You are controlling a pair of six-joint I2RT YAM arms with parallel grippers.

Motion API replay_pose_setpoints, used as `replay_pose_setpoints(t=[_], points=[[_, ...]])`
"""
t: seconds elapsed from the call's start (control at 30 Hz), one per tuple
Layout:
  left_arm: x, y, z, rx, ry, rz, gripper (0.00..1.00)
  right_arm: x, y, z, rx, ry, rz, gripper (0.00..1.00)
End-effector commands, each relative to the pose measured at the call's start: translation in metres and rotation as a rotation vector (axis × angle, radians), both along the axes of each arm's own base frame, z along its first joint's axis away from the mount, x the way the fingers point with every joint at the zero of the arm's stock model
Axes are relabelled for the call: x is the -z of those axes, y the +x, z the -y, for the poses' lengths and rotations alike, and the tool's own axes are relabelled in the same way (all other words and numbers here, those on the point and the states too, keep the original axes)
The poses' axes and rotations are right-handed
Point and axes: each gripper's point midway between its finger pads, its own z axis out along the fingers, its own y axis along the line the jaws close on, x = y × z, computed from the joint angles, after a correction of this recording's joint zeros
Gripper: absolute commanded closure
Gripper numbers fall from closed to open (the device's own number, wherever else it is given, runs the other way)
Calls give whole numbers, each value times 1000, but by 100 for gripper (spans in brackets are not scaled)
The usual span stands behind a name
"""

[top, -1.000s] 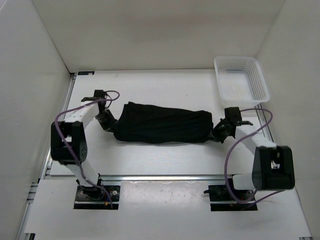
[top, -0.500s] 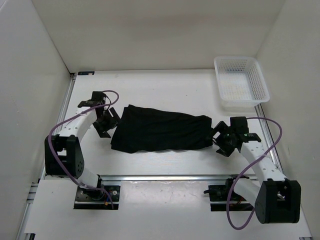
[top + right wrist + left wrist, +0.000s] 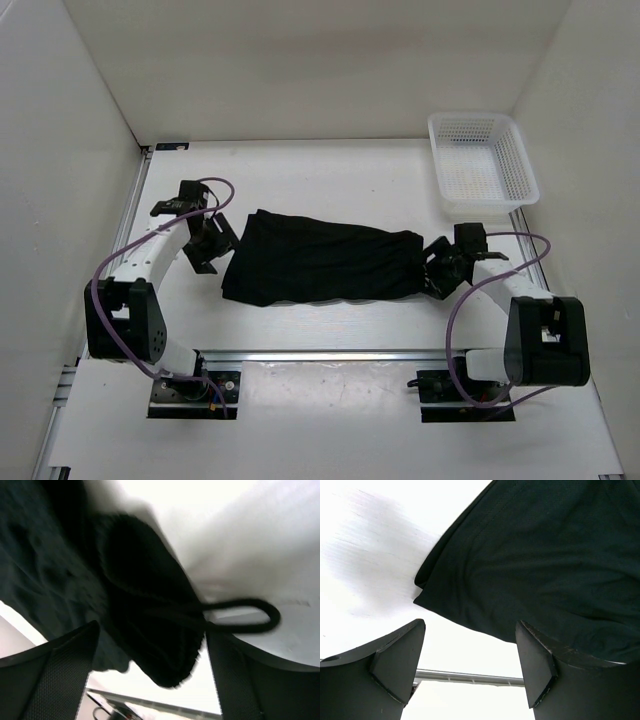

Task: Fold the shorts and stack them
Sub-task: Fold the shorts

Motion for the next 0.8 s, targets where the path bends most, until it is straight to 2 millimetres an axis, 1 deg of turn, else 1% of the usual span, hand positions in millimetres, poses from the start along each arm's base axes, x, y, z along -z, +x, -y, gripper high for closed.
replay_pose_setpoints(t=[0.0, 0.07, 0.1, 0.17, 0.2, 0.27, 0.3, 0.37, 0.47, 0.53, 0.57, 0.6, 0.63, 0.67, 0.7, 0.73, 0.77], points=[[-21, 9, -4, 6, 21, 81, 16, -11, 31, 3, 49, 2, 70, 24], [-19, 9, -4, 7, 22, 70, 18, -7, 33, 8, 62, -21, 68, 40], [-18, 9, -5, 4, 31, 71, 18, -6, 33, 10, 61, -37, 71, 57], [-16, 9, -8, -5, 32, 61, 19, -2, 32, 14, 47, -71, 60, 73], [-13, 9, -8, -5, 32, 51, 20, -1, 32, 17, 45, -87, 62, 84], [-13, 10, -14, -25, 33, 50, 22, -2, 27, 20, 28, -116, 52, 93], [-13, 10, -12, -22, 23, 50, 23, -7, 29, 21, 17, -122, 67, 100], [-13, 10, -15, -31, 23, 50, 23, -14, 29, 28, -1, -175, 87, 100], [-16, 13, -15, -22, 25, 60, 24, -34, 31, 36, -43, -240, 140, 100], [-17, 15, -13, -19, 13, 70, 24, -50, 37, 39, -72, -270, 172, 100], [-15, 17, -13, -19, 13, 70, 26, -55, 38, 38, -114, -289, 187, 100], [-11, 17, -10, -14, 0, 54, 28, -69, 44, 38, -130, -323, 209, 100], [-6, 18, -9, -24, -4, 47, 30, -75, 47, 37, -146, -342, 222, 100], [-5, 23, -6, -18, -20, 60, 37, -80, 49, 31, -192, -363, 234, 100], [4, 23, -3, -22, -38, 35, 69, -92, 54, 27, -205, -377, 261, 100], [6, 25, 2, -13, -64, 32, 83, -96, 58, 24, -213, -389, 273, 100], [11, 27, 2, -14, -64, 26, 90, -98, 58, 14, -252, -401, 276, 100]])
